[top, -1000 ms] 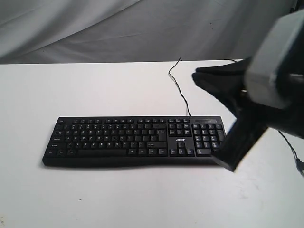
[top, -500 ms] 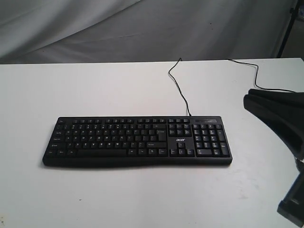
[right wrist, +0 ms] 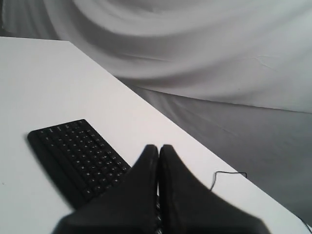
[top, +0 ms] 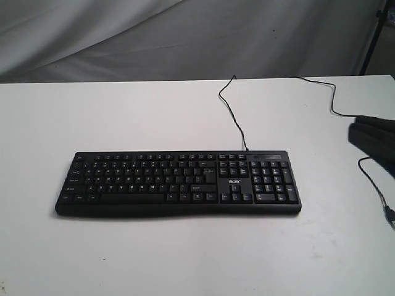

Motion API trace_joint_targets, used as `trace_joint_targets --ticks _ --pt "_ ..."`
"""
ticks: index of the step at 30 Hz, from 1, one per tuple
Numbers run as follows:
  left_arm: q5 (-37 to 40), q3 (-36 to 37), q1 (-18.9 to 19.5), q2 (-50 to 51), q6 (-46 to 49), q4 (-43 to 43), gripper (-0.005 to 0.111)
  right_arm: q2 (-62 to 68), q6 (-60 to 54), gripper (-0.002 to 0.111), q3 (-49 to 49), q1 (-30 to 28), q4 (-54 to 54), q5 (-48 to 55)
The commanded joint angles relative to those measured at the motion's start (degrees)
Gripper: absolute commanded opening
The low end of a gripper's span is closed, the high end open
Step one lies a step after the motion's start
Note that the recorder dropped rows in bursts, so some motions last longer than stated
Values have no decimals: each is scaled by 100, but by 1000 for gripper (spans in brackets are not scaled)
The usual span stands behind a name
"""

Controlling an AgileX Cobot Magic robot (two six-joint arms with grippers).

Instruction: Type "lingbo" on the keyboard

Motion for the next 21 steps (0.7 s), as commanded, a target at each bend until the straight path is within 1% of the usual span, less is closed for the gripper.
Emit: trace_joint_targets --ticks 1,7,12,17,21 --pt "-25 29 -22 18 -16 -3 1 -726 58 0 11 -632 233 802" --pt "-25 29 -22 18 -16 -3 1 -1873 58 0 11 -1779 273 1755" --pt "-25 29 -22 18 -16 -3 1 -2347 58 0 11 -2429 273 2453" --pt "-25 29 -22 18 -16 -3 1 -2358 144 0 11 -2509 273 2651" --pt "-25 29 -22 18 -16 -3 1 -2358 576 0 11 -2509 273 2643"
